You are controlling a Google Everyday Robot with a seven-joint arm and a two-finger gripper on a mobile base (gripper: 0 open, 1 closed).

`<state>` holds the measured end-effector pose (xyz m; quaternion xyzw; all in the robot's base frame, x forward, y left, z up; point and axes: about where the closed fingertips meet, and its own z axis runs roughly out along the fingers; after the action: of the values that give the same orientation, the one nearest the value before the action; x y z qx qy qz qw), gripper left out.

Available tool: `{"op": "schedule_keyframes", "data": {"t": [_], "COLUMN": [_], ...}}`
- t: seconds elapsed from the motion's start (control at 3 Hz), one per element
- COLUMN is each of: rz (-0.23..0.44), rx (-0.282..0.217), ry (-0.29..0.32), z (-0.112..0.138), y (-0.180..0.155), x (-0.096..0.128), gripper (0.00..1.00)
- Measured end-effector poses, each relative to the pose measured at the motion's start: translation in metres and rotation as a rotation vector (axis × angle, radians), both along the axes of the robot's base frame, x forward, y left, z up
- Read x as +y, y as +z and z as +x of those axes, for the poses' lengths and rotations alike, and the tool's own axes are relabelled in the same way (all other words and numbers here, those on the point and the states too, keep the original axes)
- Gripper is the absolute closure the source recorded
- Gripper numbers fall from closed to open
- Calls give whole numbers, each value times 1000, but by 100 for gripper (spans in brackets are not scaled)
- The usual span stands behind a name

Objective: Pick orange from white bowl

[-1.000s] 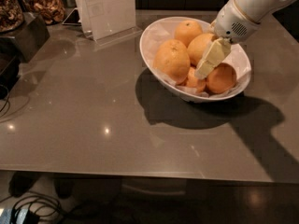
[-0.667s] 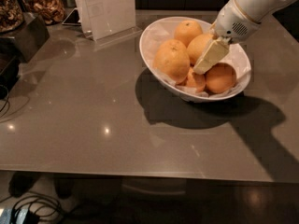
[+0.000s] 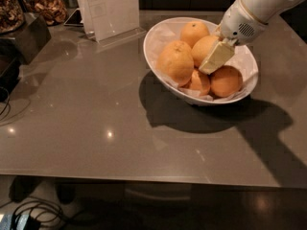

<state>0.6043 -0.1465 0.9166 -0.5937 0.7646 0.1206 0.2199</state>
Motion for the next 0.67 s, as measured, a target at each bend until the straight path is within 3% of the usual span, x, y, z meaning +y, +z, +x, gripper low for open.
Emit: {"op": "schedule_keyframes", "data": {"t": [0.33,0.67], "rz": [50,155], "rx": [-34,-112], "ry": [12,39], "z": [-4,-18], "y": [13,42], "x": [0,-4], "gripper": [100,100]}}
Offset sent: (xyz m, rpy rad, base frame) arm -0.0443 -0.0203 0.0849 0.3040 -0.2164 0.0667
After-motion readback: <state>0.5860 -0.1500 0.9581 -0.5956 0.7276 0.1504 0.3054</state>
